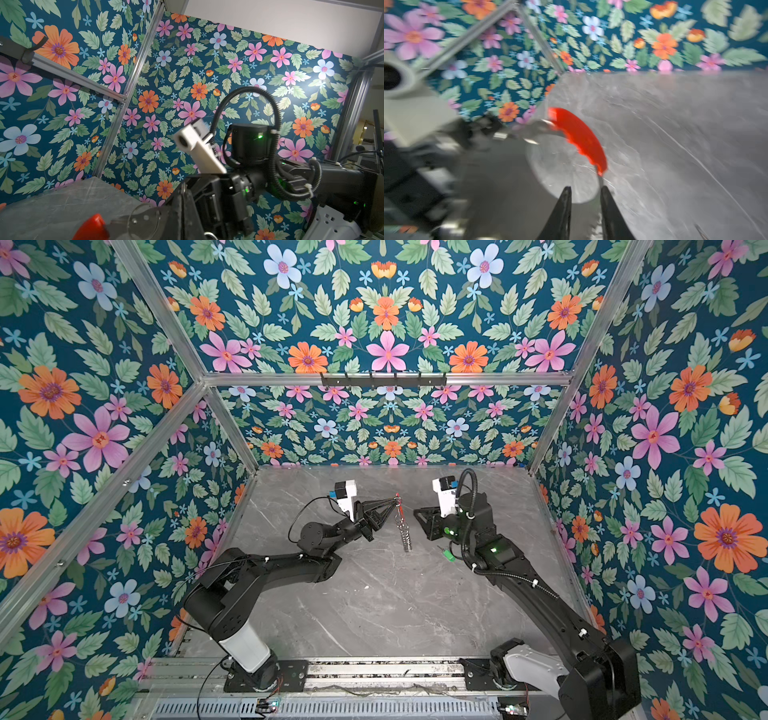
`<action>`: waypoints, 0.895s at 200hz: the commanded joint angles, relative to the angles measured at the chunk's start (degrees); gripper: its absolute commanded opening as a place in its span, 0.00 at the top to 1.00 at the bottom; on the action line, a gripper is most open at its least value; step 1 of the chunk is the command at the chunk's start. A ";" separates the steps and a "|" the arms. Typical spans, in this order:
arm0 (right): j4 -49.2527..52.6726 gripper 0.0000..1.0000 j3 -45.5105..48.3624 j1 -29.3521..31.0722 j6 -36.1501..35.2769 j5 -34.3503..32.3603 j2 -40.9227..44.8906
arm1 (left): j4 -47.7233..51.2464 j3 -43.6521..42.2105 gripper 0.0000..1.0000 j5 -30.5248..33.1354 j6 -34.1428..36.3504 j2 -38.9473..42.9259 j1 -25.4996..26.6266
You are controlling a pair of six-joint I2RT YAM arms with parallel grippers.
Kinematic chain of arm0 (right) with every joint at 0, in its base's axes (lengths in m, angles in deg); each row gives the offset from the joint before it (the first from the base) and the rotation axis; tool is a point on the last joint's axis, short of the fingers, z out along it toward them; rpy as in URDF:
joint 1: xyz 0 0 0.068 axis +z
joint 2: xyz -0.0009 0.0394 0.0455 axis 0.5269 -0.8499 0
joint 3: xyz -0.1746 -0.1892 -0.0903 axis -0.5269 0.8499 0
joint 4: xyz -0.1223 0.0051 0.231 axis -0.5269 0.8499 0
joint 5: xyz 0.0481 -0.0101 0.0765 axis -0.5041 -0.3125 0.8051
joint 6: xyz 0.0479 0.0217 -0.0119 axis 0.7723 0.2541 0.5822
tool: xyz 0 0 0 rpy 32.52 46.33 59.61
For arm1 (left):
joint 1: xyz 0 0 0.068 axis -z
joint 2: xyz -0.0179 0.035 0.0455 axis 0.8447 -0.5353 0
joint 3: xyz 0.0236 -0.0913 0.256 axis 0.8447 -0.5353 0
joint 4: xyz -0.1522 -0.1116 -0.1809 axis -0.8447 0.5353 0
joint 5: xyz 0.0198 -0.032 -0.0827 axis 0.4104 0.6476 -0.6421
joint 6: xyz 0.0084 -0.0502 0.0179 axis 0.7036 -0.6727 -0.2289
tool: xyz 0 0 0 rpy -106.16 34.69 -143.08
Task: Put the keys on the keyring
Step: 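Move the right gripper over the green-tagged key on the table and lower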
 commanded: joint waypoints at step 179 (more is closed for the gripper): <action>26.36 0.67 -10.82 -1.27 29.72 -25.91 -32.01 | 3.88 -4.47 1.00 -2.95 6.65 3.02 -0.07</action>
